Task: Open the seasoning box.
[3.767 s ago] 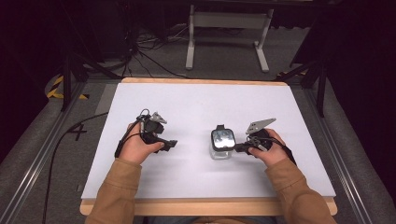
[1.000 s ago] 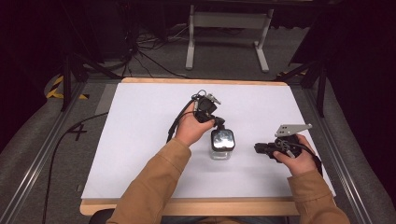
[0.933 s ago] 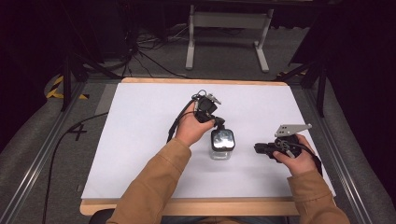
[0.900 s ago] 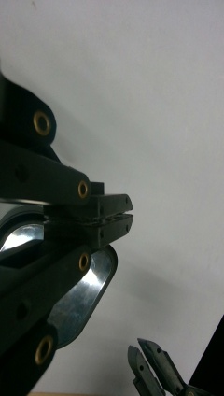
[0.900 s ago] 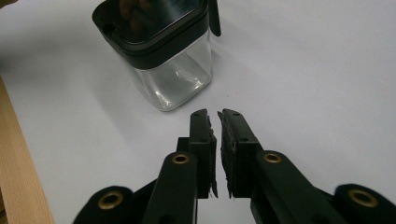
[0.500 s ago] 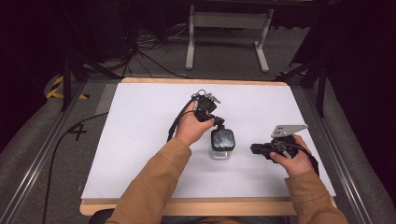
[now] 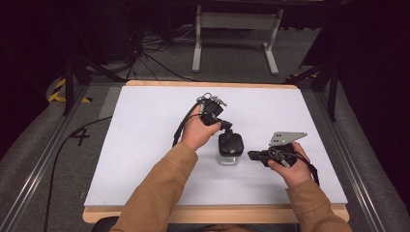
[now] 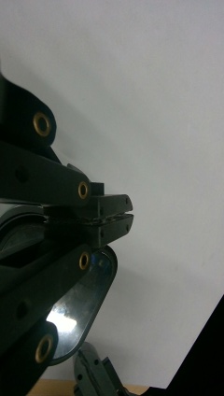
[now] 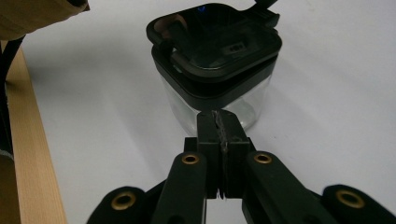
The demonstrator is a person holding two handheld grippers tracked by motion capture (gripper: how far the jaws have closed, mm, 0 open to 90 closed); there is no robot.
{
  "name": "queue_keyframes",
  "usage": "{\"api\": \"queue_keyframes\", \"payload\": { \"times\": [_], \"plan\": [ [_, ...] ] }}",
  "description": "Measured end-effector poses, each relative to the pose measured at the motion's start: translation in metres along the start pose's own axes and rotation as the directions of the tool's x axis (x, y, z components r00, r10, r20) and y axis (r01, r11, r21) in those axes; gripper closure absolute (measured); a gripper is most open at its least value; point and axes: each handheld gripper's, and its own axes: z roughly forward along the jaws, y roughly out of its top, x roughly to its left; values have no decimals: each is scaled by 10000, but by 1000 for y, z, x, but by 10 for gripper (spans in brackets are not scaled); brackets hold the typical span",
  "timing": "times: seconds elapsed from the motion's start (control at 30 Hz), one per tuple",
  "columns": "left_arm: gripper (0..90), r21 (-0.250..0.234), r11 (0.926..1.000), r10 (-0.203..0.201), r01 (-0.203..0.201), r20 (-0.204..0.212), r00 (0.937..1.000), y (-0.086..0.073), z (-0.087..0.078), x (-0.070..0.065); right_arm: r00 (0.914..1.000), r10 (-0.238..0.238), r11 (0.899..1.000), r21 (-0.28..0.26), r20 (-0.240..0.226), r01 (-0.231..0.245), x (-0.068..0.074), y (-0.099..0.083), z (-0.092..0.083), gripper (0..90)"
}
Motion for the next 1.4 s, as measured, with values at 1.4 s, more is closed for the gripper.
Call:
{"api": "queue_keyframes", "payload": {
  "times": [1.4],
  "plan": [
    [824,-962,9951,123,-218,-977,9951,-70,-87,-39,9988,-480,9831,-1771,7,473,2,31,16,900]
  ]
}}
